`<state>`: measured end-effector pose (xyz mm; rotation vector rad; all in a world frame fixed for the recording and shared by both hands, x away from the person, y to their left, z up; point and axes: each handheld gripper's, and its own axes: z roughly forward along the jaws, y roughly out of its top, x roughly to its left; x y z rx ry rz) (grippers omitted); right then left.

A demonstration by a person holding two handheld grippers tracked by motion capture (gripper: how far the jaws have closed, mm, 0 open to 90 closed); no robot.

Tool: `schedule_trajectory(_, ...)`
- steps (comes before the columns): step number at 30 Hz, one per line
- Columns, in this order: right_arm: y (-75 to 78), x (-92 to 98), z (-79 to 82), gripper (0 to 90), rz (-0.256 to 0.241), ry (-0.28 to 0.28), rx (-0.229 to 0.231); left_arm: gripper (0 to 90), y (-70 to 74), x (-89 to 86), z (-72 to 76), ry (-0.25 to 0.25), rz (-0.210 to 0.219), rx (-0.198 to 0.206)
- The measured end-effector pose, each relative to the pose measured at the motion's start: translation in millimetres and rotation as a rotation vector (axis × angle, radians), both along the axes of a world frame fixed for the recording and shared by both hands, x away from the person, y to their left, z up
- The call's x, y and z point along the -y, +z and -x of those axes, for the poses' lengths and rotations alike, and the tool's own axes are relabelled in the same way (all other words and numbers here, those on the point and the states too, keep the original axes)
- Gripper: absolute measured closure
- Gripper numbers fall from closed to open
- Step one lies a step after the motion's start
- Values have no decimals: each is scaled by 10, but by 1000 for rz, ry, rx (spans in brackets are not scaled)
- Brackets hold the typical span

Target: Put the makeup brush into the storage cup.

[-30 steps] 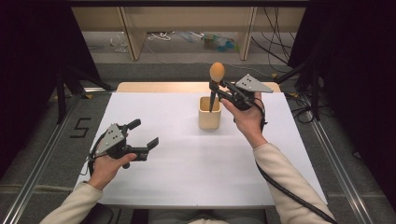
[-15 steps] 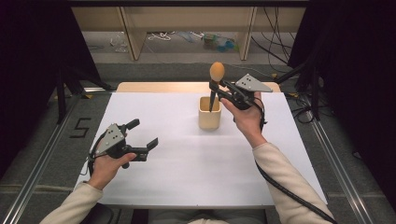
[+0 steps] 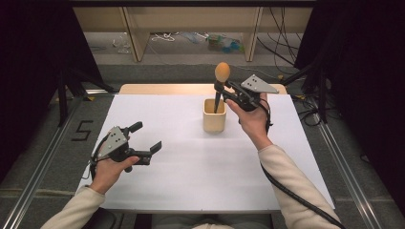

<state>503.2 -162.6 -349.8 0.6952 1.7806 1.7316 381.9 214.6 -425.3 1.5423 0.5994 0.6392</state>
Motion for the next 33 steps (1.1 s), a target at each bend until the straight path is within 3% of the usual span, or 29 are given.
schedule_trajectory(1,-2,-5,9,665,-4,3,-21,8,0,0,0,0,0,0)
schedule_trajectory(20,-8,-18,-56,665,-5,-8,-17,8,-2,-1,-2,0,-1,1)
schedule_trajectory(22,-10,-20,-77,665,-4,-15,6,8,-3,-1,-2,0,0,1)
schedule_trajectory(24,-13,-26,-70,665,-3,-11,-14,8,-1,-2,-1,0,0,1)
schedule_trajectory(33,-19,-40,-92,665,0,-20,-12,7,-2,-3,0,1,-3,1)
